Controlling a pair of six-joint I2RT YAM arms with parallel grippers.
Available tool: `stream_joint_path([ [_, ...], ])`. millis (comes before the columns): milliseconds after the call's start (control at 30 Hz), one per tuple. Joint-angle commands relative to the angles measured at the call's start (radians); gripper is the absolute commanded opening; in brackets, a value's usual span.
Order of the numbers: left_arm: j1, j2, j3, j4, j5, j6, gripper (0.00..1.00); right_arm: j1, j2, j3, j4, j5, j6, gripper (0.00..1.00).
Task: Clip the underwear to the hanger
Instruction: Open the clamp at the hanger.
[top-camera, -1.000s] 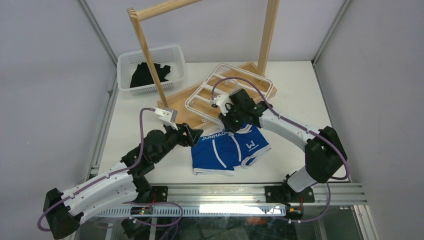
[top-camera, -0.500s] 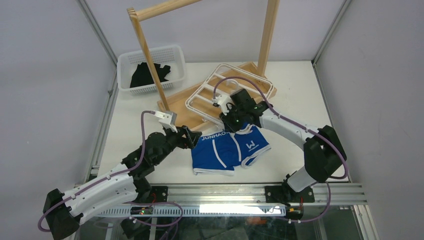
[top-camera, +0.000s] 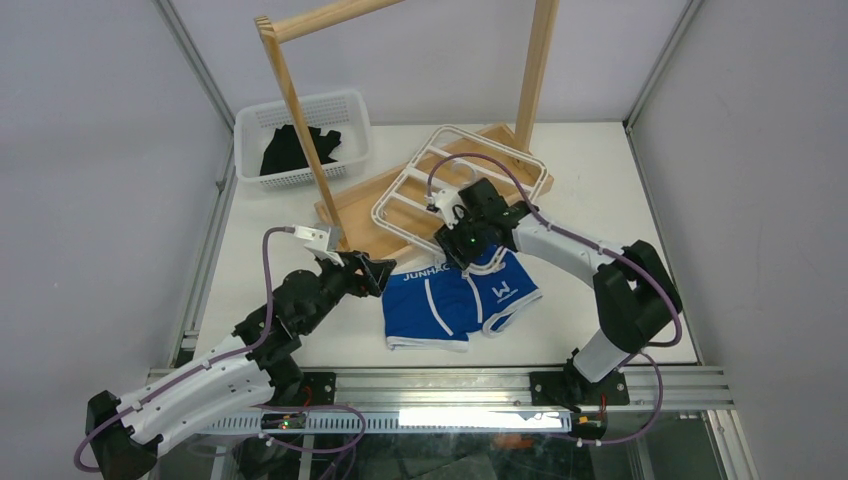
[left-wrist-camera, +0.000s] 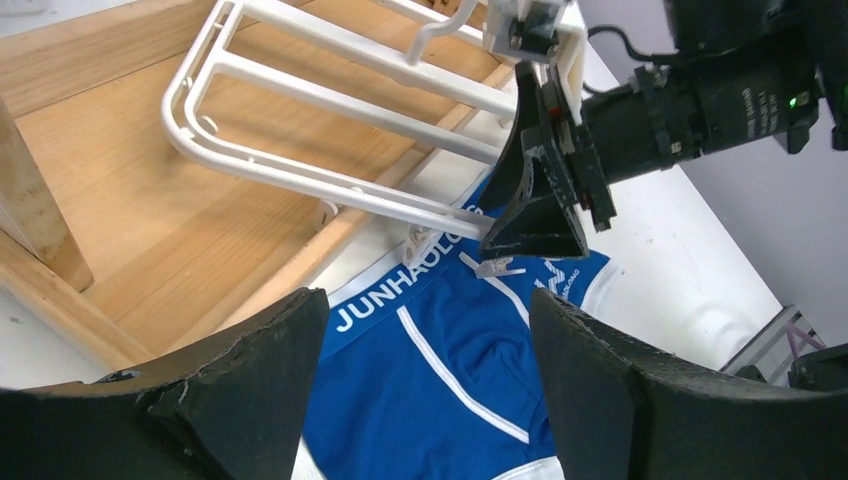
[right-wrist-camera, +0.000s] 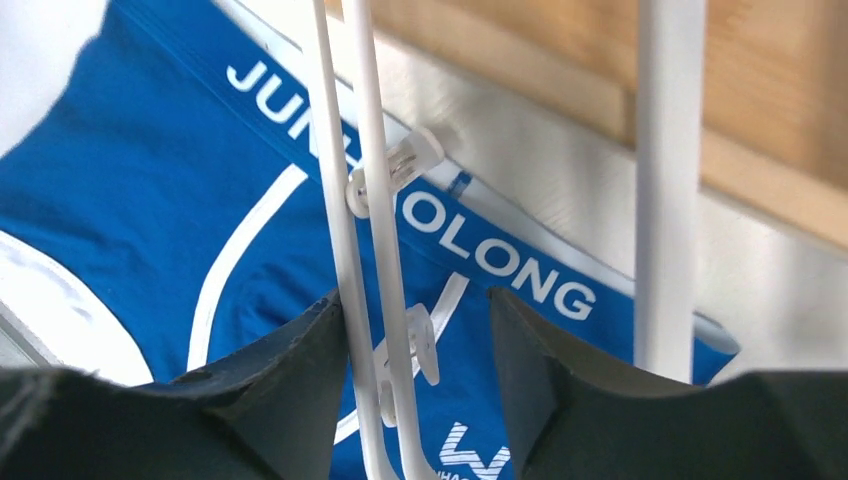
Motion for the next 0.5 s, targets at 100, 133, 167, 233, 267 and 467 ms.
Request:
stream_joint_path([
  [100, 0.006, -0.010, 0.007, 0.012, -0.027, -0.006, 0.76, 0.026, 0.065, 0.206, 0.032, -0.002, -0.037, 0.59],
  [133, 0.007, -0.010, 0.009, 0.010, -0.027, -0.005, 0.76, 0.032, 0.088, 0.225, 0.023, 0.000, -0.043, 0.59],
  [167, 0.006, -0.011, 0.010, 0.008, -0.027, -0.005, 0.76, 0.034, 0.116, 0.243, 0.020, -0.004, -0.048, 0.59],
  [233, 0.007, -0.015, 0.012, -0.001, -0.030, -0.003, 0.76, 0.037, 0.154, 0.274, 0.014, -0.023, -0.053, 0.59],
  [267, 0.007, -0.018, 0.014, -0.005, -0.031, -0.003, 0.76, 0.038, 0.172, 0.292, 0.008, -0.031, -0.056, 0.59],
  [467, 0.007, -0.040, 0.012, -0.022, -0.040, -0.005, 0.76, 0.039, 0.248, 0.357, -0.002, -0.045, -0.050, 0.60],
])
